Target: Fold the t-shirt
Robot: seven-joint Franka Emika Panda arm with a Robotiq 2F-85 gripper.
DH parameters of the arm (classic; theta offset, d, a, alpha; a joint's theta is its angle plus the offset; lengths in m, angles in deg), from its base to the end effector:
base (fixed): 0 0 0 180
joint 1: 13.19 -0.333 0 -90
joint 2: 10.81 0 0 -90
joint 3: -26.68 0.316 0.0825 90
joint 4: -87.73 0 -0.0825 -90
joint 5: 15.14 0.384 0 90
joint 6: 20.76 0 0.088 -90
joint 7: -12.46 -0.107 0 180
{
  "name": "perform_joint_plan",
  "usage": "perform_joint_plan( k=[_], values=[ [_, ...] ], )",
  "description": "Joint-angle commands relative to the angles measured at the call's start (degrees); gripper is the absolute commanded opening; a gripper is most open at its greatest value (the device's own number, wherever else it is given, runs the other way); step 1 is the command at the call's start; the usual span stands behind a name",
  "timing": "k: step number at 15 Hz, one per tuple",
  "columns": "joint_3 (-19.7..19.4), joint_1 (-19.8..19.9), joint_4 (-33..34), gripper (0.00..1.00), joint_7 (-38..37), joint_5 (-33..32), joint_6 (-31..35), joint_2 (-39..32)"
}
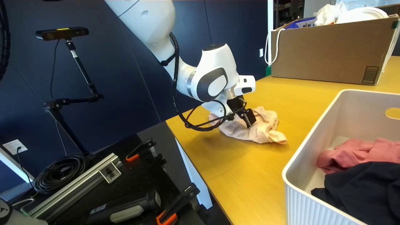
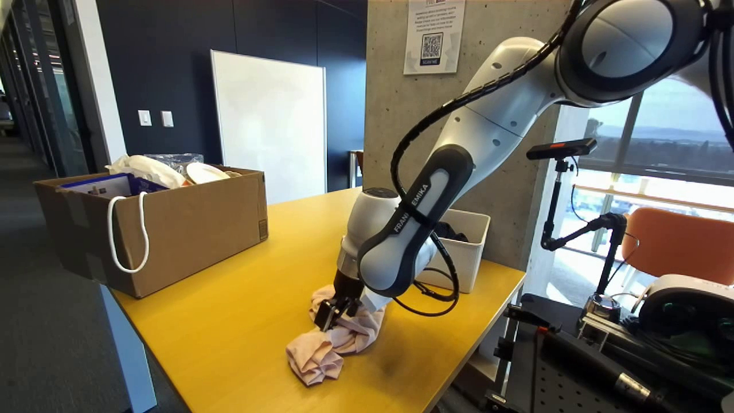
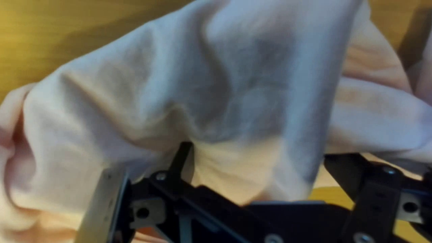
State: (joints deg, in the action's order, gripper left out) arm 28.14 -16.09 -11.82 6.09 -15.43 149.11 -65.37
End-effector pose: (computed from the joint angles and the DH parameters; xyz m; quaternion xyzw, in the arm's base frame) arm 0.6592 0.0492 0.0607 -0.9903 0.0217 -0.1358 0.0216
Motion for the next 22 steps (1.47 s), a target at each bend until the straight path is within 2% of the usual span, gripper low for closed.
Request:
perform_joint_plan(
  k=[1, 3, 9, 12, 18, 22],
  values=[
    [1.6, 1.5, 1.9, 0.72, 2.4, 1.1, -1.4, -1.8],
    [1.8, 1.8, 1.0, 0.68, 2.7, 1.0, -0.8, -1.3],
    [1.6, 1.3, -3.3, 0.23, 2.7, 0.9, 0.3, 1.5],
    [0.0, 0.9, -9.4, 0.00, 2.3, 0.6, 0.7, 6.6],
    [-4.5, 1.9, -19.6, 0.00, 2.4, 0.0, 0.6, 15.9],
    [-7.8, 3.7, -23.5, 0.00, 2.5, -0.1, 0.5, 22.4]
  ],
)
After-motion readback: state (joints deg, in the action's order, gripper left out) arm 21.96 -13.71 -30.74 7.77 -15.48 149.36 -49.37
